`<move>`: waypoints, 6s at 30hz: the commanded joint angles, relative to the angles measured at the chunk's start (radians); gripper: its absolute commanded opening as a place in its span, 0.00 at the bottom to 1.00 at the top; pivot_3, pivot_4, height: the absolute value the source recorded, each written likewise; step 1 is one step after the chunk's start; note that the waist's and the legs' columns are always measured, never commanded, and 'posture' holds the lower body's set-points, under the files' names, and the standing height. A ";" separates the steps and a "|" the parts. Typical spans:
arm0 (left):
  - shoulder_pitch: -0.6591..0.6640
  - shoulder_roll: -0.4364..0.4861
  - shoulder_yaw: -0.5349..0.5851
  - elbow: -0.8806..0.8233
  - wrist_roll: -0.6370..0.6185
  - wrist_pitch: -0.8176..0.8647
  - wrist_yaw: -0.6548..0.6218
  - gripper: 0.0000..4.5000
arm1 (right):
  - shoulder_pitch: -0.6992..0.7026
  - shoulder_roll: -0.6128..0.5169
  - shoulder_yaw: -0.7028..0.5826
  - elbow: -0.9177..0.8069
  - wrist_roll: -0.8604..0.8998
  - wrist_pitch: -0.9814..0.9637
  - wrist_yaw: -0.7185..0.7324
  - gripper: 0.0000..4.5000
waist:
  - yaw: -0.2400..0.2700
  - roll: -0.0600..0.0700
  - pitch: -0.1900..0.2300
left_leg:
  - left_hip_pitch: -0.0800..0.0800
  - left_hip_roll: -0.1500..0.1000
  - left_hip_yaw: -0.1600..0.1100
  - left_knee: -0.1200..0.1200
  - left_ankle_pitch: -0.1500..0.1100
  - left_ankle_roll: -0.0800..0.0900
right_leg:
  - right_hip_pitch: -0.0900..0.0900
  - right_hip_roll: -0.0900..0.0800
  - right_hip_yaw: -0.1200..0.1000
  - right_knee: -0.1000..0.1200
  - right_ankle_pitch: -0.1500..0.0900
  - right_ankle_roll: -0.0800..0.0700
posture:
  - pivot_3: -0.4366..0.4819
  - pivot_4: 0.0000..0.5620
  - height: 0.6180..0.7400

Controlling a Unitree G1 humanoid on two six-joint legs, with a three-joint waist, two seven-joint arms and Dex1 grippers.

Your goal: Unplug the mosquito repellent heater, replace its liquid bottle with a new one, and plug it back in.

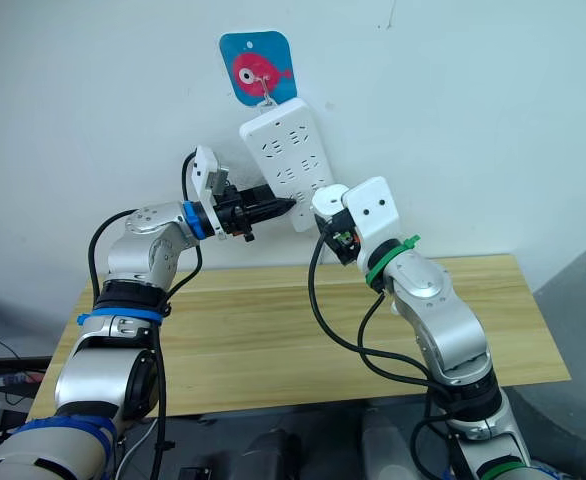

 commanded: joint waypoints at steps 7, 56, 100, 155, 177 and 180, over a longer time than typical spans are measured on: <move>0.001 -0.010 -0.009 -0.042 -0.009 0.007 -0.002 0.29 | -0.015 -0.011 0.000 -0.077 -0.005 -0.052 0.025 0.66 | 0.000 0.000 0.000 | 0.000 0.000 0.000 0.000 0.000 0.000 | 0.000 0.000 0.000 0.000 0.000 0.000 | 0.26 0.30 1.00; 0.008 -0.008 -0.005 -0.061 -0.011 0.023 -0.004 0.29 | -0.001 0.006 0.003 -0.056 -0.039 -0.053 0.025 0.66 | 0.000 0.000 0.000 | 0.000 0.000 0.000 0.000 0.000 0.000 | 0.000 0.000 0.000 0.000 0.000 0.000 | 0.26 0.28 1.00; 0.017 -0.012 -0.003 -0.087 -0.016 0.044 -0.004 0.29 | 0.009 0.003 0.007 -0.021 -0.063 -0.053 0.008 0.66 | -0.001 0.000 0.000 | 0.000 0.000 0.000 0.000 0.000 0.000 | 0.000 0.000 0.000 0.000 0.000 0.000 | 0.26 0.29 1.00; 0.039 0.018 0.048 -0.062 0.003 -0.057 0.052 0.45 | -0.056 0.061 -0.044 0.113 -0.034 -0.118 0.065 1.00 | -0.025 -0.001 -0.009 | -0.001 0.002 -0.001 0.000 0.004 -0.003 | -0.002 0.001 0.001 -0.001 0.008 -0.001 | 0.27 0.27 1.00; 0.642 0.292 0.127 -0.817 -0.219 0.213 0.047 1.00 | 0.019 -0.112 0.031 -0.128 0.135 0.038 0.267 0.56 | -0.009 -0.002 -0.010 | 0.000 0.004 0.002 -0.003 0.002 -0.002 | -0.002 0.000 0.004 -0.003 0.008 -0.001 | 0.36 0.26 1.00; 0.693 0.279 0.133 -0.921 -0.265 0.262 0.089 1.00 | 0.004 -0.102 0.047 -0.087 0.125 0.028 0.260 0.30 | 0.010 -0.003 -0.011 | 0.000 0.004 0.001 -0.002 0.002 -0.002 | -0.001 0.000 0.003 -0.003 0.008 -0.001 | 0.37 0.26 1.00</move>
